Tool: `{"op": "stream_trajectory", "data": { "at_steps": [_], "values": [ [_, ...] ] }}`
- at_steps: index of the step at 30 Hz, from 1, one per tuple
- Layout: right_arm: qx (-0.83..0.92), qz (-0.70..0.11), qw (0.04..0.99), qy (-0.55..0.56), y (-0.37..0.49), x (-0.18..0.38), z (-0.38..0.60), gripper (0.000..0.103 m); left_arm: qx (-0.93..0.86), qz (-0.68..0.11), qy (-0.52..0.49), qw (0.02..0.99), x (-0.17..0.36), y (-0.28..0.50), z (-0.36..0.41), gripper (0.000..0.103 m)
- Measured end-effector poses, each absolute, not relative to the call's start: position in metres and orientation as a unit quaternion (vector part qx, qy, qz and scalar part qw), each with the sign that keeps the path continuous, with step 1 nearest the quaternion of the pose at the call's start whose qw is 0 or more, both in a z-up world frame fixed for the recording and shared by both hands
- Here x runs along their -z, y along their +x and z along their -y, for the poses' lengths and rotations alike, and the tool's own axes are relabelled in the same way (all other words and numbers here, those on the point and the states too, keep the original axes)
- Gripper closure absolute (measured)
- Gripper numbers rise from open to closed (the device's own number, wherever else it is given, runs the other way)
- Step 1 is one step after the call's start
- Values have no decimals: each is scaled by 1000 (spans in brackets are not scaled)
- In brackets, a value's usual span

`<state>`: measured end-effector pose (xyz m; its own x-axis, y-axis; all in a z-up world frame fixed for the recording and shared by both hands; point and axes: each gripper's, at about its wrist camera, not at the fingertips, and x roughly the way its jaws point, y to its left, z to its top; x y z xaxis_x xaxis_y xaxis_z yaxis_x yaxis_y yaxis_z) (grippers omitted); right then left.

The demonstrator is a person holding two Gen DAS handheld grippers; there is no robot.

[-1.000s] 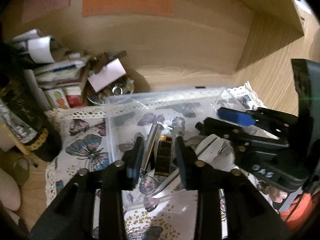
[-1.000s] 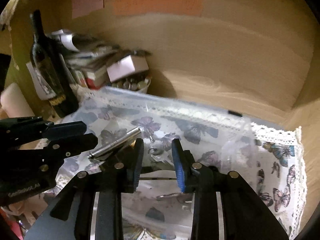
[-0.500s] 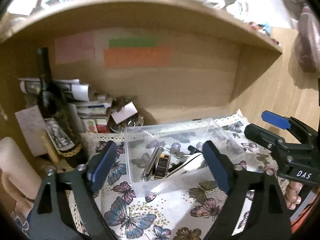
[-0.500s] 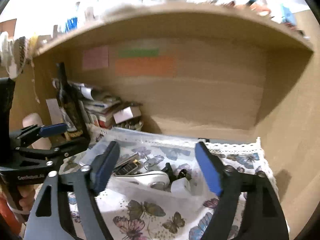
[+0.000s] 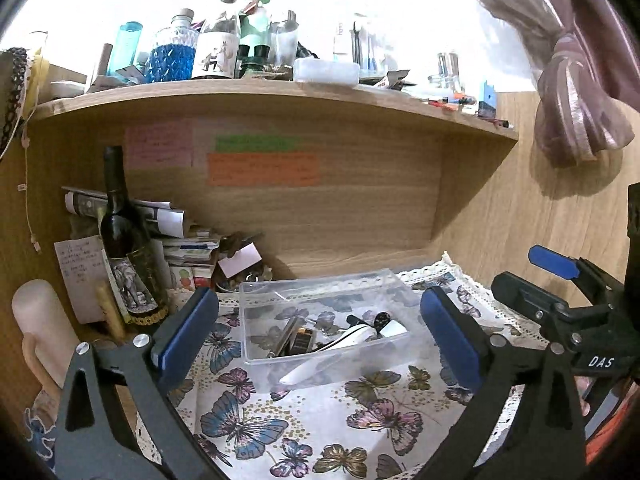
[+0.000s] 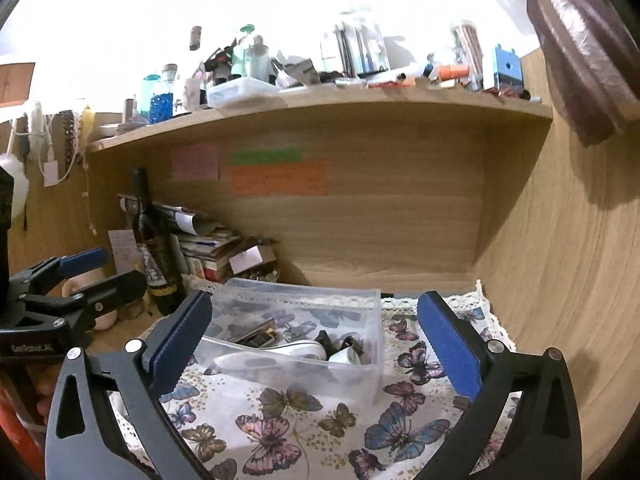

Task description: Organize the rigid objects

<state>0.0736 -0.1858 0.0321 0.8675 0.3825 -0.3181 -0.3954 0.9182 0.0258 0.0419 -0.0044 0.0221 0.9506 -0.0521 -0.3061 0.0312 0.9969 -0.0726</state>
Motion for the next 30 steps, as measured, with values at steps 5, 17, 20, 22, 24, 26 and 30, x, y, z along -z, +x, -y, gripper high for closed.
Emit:
{"op": "stream_trajectory", "data": {
  "at_steps": [5,17,20,22,24,26,30],
  "values": [
    [-206,-151,967,-17,64,-36,186,0,20,-151,-34,988,-21,39,5,0],
    [-208,-144,967,-17,61,-39,183,0,19,-147,-33,988,-23,39,5,0],
    [-208,-144,967,-17,61,-39,182,0,19,-147,-33,988,-23,39,5,0],
    [-207,-144,967,-17,60,-39,182,0,18,-147,-34,988,-23,39,5,0],
    [-208,-144,967,-17,60,-39,182,0,20,-148,-34,988,-23,39,5,0],
    [-209,-144,967,-16,61,-40,181,0,20,-148,-34,988,-24,39,5,0],
    [-209,-144,967,-17,61,-39,182,0,22,-149,-36,988,-24,40,5,0]
  ]
}}
